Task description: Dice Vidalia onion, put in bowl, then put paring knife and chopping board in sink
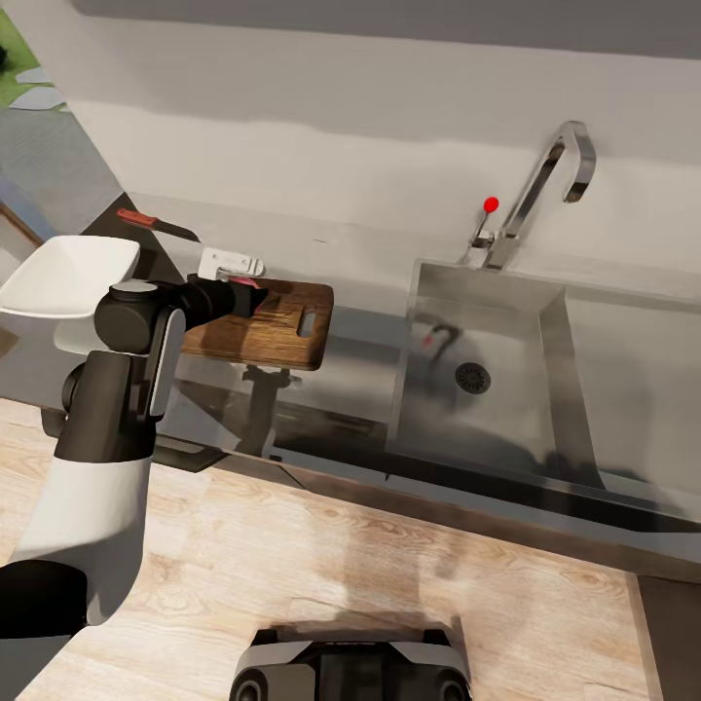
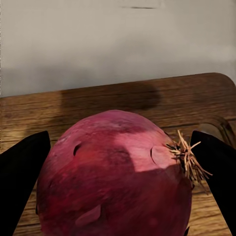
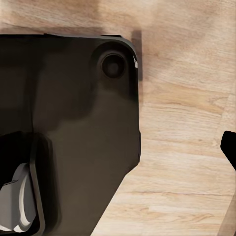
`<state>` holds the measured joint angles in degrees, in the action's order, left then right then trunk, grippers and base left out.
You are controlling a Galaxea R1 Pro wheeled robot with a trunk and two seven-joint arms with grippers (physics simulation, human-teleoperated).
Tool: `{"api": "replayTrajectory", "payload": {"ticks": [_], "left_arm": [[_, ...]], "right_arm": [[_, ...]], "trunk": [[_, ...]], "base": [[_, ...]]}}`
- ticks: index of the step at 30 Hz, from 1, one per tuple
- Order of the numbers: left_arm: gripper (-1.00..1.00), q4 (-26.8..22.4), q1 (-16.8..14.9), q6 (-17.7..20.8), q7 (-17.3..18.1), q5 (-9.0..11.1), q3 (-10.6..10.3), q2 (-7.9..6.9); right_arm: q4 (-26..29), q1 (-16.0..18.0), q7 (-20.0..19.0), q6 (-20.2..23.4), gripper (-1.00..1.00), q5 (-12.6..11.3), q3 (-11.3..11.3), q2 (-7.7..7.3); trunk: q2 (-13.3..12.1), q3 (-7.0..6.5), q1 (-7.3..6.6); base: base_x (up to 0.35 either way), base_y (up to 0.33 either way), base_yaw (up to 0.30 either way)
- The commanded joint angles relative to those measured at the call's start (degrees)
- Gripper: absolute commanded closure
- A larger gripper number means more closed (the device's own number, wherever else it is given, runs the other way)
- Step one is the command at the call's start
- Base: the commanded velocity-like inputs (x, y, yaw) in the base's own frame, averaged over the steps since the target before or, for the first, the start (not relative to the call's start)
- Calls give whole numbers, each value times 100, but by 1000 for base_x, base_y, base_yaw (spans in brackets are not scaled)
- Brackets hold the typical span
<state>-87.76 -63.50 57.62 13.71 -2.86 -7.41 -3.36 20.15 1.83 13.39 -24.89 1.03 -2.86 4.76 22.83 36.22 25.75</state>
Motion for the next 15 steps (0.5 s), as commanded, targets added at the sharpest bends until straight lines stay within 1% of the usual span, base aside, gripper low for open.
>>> {"api": "replayTrajectory", "payload": {"ticks": [1, 11, 15], "left_arm": [[100, -4, -5, 21, 26, -31, -6, -4], [100, 48, -5, 18, 26, -22, -6, -28], [100, 52, -4, 13, 26, -28, -6, -153]], "right_arm": [[-2, 2, 50, -7, -100, 11, -30, -2], [-2, 2, 50, -7, -100, 11, -27, -2], [-4, 2, 50, -7, -100, 11, -29, -2]], "trunk": [[9, 7, 3], [9, 7, 3], [9, 7, 3]], "base": [[0, 0, 0], [0, 0, 0], [0, 0, 0]]}}
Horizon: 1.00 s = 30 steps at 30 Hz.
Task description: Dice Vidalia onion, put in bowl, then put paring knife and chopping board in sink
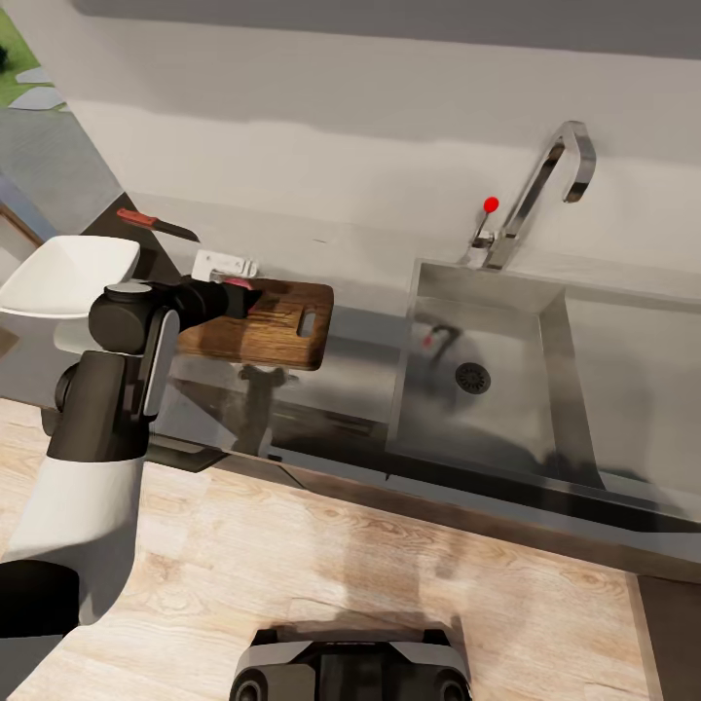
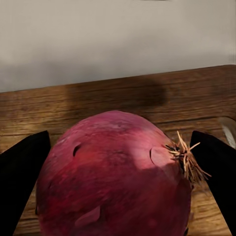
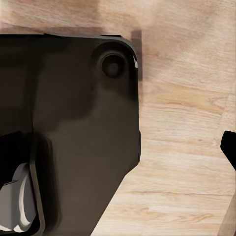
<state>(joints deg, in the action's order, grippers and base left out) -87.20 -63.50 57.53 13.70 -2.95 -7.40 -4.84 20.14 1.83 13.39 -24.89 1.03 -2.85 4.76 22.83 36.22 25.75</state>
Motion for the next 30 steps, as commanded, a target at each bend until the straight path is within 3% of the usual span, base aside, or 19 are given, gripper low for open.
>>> {"api": "replayTrajectory", "payload": {"ticks": [1, 9, 30], "left_arm": [[100, 5, -5, 22, 27, -17, -7, -35], [100, 110, -5, 26, 27, -13, -7, -188], [100, 355, -4, 30, 27, 13, -24, -176]], "right_arm": [[-2, 2, 50, -7, -100, 11, -31, -2], [-9, 2, 50, -7, -100, 11, -31, 6], [-10, 2, 50, -7, -100, 11, -31, 7]], "trunk": [[9, 7, 3], [9, 7, 3], [9, 7, 3]], "base": [[0, 0, 0], [0, 0, 0], [0, 0, 0]]}}
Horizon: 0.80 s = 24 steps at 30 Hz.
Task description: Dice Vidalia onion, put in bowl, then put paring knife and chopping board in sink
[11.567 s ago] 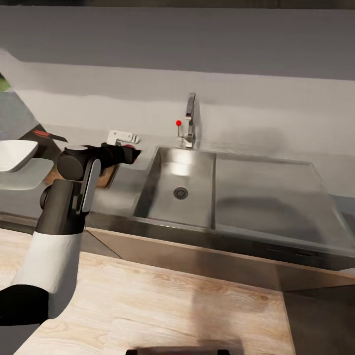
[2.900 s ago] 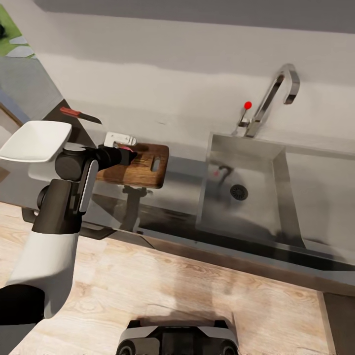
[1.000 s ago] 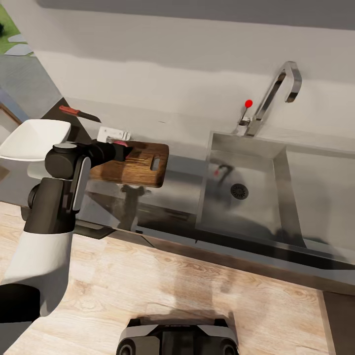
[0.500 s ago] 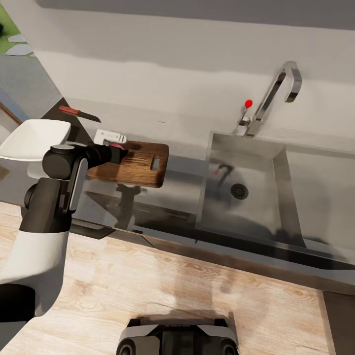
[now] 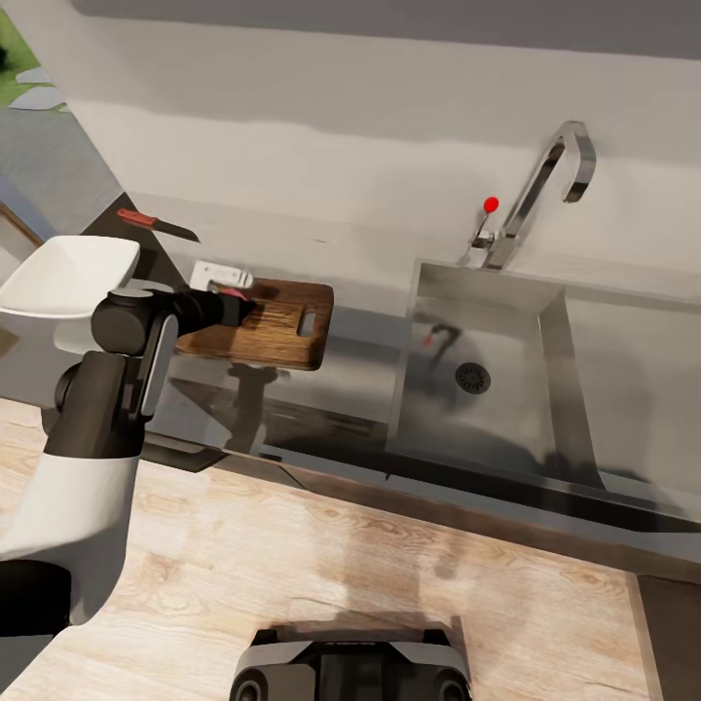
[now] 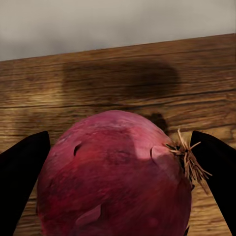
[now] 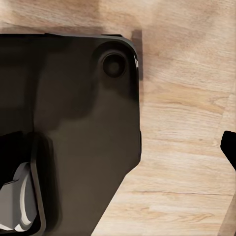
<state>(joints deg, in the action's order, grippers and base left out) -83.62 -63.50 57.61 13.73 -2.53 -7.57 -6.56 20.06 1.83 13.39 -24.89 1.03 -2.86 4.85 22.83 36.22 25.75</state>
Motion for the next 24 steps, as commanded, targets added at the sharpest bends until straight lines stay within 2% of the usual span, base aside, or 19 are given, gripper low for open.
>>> {"api": "replayTrajectory", "payload": {"ticks": [1, 24], "left_arm": [[100, 17, -5, 20, 24, -28, -7, -4], [100, 169, -5, 13, 24, -29, -8, 5]], "right_arm": [[-2, 2, 50, -7, -100, 11, -30, -2], [-2, 2, 50, -7, -100, 11, -30, -2]], "trunk": [[9, 7, 3], [9, 7, 3]], "base": [[0, 0, 0], [0, 0, 0]]}}
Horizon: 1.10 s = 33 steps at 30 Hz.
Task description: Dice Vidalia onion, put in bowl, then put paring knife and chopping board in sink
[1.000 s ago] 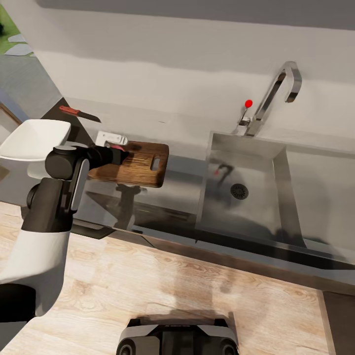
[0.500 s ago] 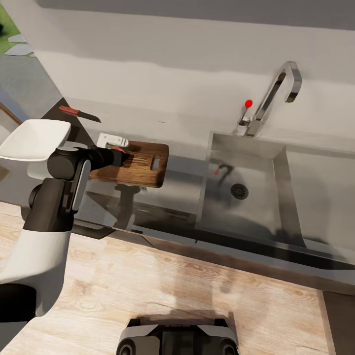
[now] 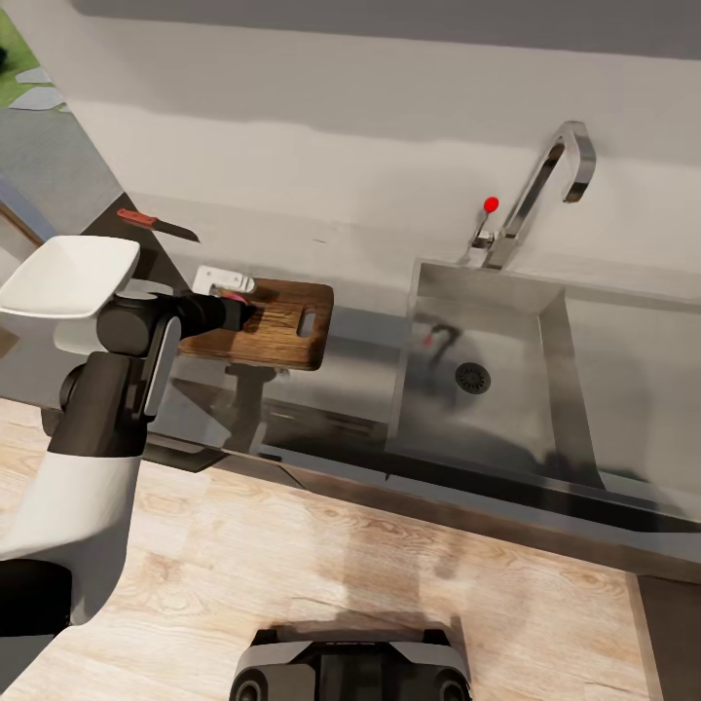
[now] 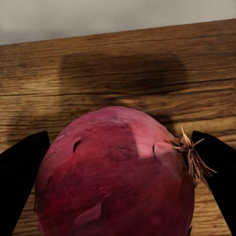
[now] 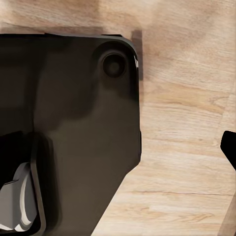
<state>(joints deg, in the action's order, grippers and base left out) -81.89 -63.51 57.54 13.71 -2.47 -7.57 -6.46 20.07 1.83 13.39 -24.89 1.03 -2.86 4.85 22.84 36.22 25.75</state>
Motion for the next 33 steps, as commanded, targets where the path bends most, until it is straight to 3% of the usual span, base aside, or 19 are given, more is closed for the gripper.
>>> {"api": "replayTrajectory", "payload": {"ticks": [1, 4, 5, 22, 33], "left_arm": [[100, -11, -4, 20, 26, -39, -7, -6], [100, -29, -4, 20, 26, -42, -7, -9], [-100, -35, -4, 20, 26, -44, -7, -10], [-100, -82, -4, 20, 26, -60, -2, -8], [-100, -652, -4, 28, 18, -67, 55, -29]], "right_arm": [[-3, 2, 50, -7, -100, 11, -30, -2], [-3, 2, 50, -7, -100, 11, -30, -2], [-3, 2, 50, -7, -100, 11, -30, -2], [-3, 2, 50, -7, -100, 11, -30, -2], [-3, 2, 50, -7, -100, 11, -30, -2]], "trunk": [[8, 7, 3], [8, 7, 3], [8, 7, 3], [8, 7, 3], [8, 7, 3]], "base": [[0, 0, 0], [0, 0, 0], [0, 0, 0], [0, 0, 0], [0, 0, 0]]}}
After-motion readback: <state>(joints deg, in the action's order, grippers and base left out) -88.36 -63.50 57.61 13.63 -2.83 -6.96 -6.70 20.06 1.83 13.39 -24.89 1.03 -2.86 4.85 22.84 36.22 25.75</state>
